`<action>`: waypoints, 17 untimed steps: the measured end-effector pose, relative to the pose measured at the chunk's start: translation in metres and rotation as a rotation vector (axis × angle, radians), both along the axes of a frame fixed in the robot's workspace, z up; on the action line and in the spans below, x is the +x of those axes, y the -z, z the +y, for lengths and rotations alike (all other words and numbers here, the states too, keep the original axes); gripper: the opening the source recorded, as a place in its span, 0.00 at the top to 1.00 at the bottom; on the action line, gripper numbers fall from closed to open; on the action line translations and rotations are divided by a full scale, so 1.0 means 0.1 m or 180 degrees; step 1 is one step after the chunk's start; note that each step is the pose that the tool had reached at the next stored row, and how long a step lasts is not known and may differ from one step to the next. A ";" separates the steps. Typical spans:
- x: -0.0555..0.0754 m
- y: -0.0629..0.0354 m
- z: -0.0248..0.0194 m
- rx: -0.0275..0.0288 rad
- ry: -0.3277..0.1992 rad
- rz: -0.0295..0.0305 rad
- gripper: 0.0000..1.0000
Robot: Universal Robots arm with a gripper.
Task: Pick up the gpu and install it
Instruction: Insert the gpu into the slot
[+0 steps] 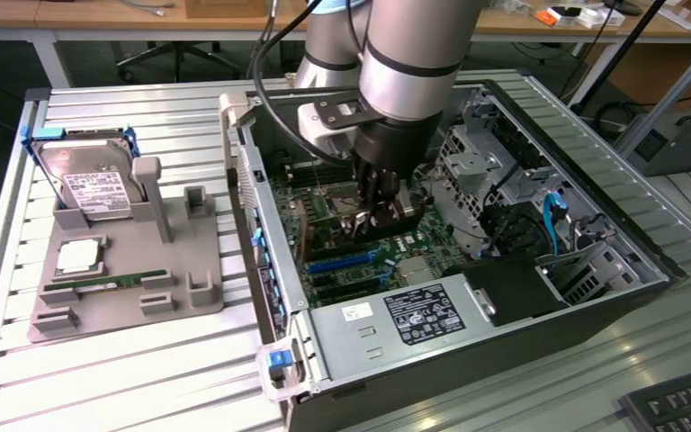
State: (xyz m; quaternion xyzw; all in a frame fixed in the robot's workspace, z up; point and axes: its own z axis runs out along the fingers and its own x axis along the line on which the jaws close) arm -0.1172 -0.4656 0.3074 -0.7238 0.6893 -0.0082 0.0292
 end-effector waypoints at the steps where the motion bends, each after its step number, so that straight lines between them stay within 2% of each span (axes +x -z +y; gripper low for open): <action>1: 0.00 0.001 0.000 0.0000 0.0000 0.0000 0.73; 17: -0.03 0.038 0.058 -0.0002 0.0004 0.0000 0.73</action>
